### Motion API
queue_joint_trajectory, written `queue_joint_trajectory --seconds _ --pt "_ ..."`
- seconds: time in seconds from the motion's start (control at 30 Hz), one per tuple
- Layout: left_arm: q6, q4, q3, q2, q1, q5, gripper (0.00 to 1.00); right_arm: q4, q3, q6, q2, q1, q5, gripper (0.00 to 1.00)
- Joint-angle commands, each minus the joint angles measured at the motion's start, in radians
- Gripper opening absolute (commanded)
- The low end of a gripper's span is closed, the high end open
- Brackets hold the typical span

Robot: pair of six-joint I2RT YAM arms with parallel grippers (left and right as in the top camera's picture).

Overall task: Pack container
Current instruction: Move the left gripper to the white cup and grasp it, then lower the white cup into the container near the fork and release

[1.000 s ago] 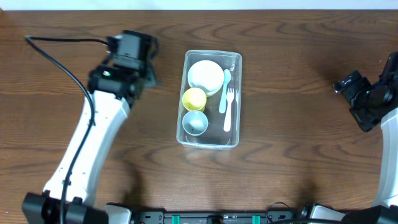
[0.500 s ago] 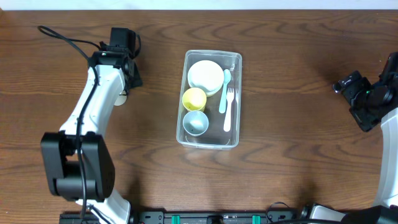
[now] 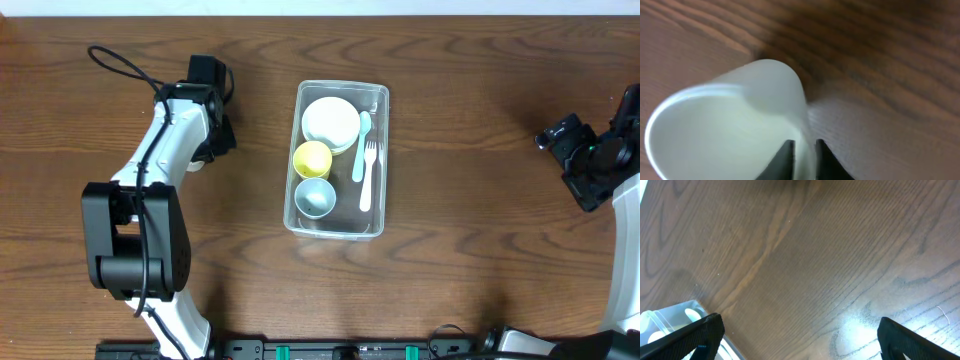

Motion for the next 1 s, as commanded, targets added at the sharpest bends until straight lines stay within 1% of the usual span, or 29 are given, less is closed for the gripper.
queue_joint_trajectory --seconds 0.0,0.2,0.33,0.53,0.63,0.73,0.87,0.97 --pt "0.004 -0.019 -0.004 0.014 0.005 0.013 0.06 -0.001 0.006 -0.005 0.003 -0.008 0.000 0.99" --pt "0.004 -0.074 0.005 -0.019 0.004 0.017 0.06 -0.001 0.006 -0.005 0.003 -0.008 0.000 0.99" --pt "0.005 -0.132 0.036 -0.105 -0.003 0.032 0.06 -0.001 0.006 -0.005 0.003 -0.008 0.000 0.99" --pt "0.006 -0.151 0.043 -0.349 -0.053 0.216 0.06 -0.001 0.006 -0.005 0.003 -0.008 0.000 0.99" --pt "0.018 -0.152 0.043 -0.448 -0.126 0.287 0.06 -0.001 0.006 -0.005 0.003 -0.008 0.000 0.99" --pt "0.048 -0.151 0.043 -0.507 -0.259 0.301 0.06 -0.001 0.006 -0.005 0.003 -0.008 0.000 0.99" --pt "0.088 -0.130 0.043 -0.502 -0.436 0.296 0.06 -0.001 0.006 -0.005 0.003 -0.008 0.000 0.99" --pt "0.087 -0.104 0.043 -0.468 -0.548 0.241 0.06 -0.001 0.006 -0.005 0.003 -0.008 0.000 0.99"
